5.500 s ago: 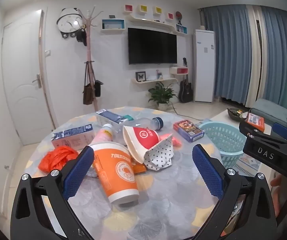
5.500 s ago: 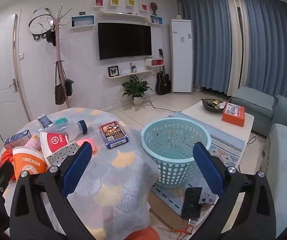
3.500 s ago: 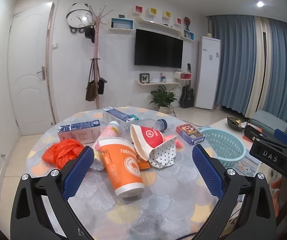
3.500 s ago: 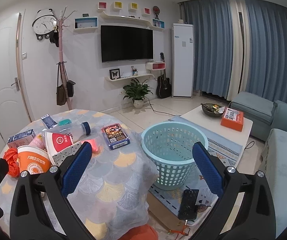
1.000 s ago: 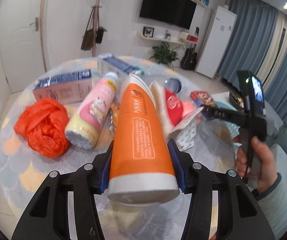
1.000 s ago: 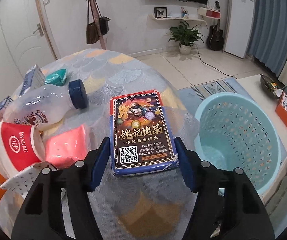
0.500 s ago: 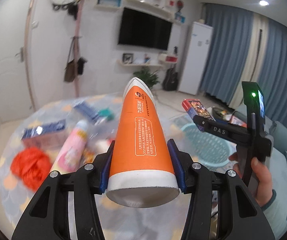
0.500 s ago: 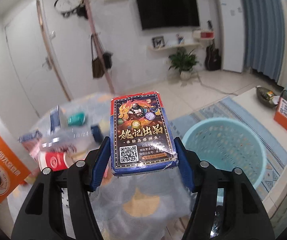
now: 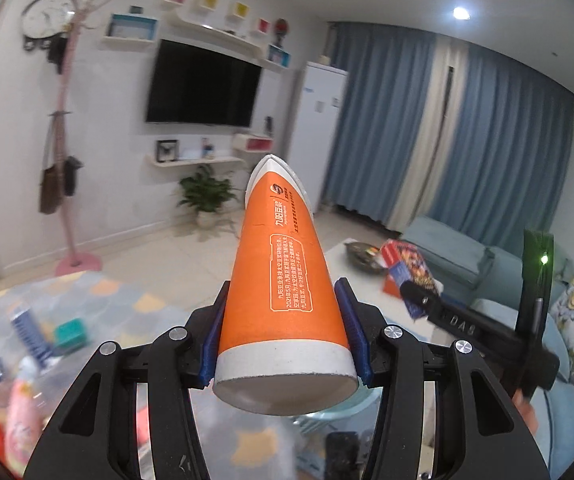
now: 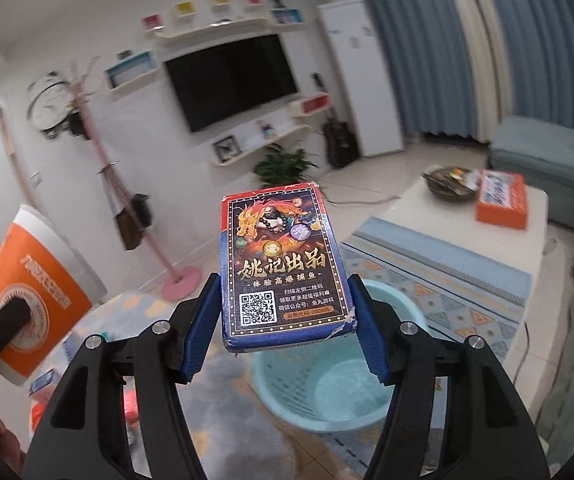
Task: Collect trash
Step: 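Carry the cup and card box over the blue basket and open both tools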
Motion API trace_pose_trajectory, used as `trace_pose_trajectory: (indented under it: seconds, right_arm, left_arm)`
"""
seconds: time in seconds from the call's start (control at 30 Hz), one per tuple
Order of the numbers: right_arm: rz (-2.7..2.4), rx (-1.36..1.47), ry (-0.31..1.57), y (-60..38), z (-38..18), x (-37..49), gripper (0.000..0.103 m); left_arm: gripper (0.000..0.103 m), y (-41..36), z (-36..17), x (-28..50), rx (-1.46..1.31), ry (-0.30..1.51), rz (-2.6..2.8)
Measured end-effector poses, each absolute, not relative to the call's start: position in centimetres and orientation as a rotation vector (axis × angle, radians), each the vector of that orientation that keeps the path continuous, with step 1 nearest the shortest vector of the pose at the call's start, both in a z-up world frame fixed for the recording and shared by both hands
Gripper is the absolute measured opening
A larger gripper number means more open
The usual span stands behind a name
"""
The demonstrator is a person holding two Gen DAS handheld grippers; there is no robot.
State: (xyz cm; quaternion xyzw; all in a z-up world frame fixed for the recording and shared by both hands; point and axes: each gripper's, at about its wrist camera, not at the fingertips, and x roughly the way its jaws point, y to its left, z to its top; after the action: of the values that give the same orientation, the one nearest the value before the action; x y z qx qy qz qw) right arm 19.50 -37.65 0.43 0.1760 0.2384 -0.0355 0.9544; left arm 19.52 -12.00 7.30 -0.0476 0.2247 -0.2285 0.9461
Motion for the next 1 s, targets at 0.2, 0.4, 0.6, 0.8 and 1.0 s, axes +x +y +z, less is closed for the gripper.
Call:
trace_pose_trajectory:
  seconds: [0.2,0.4,0.6,0.8,1.0]
  right_arm:
    - [-0.149,0.42,0.584,-41.2,-3.7,21.9,0.059]
    - [-0.203,0.464,0.734,-43.2,-9.0,24.6,0.059]
    - [-0.203,0.513,0.827,-43.6,-12.5,25.7,0.061]
    - [-0.196,0.522,0.856,-43.2,-13.2,25.8,0.064]
    - [-0.179,0.498,0.826,-42.5,-11.4,24.7,0.064]
  left_arm:
    - [0.049,-17.1,2.2,25.5,-0.081,0.605,-0.516]
    - [0.049,-19.5,-6.0,31.5,-0.161,0.877,-0.57]
    - [0.049,-20.4,-9.1,33.0,-0.137,0.939,-0.545]
    - [0.076,-19.9,-8.5,32.4,-0.153,0.93,-0.552]
    - [0.076,-18.4,-6.9,30.7,-0.171,0.896,-0.554]
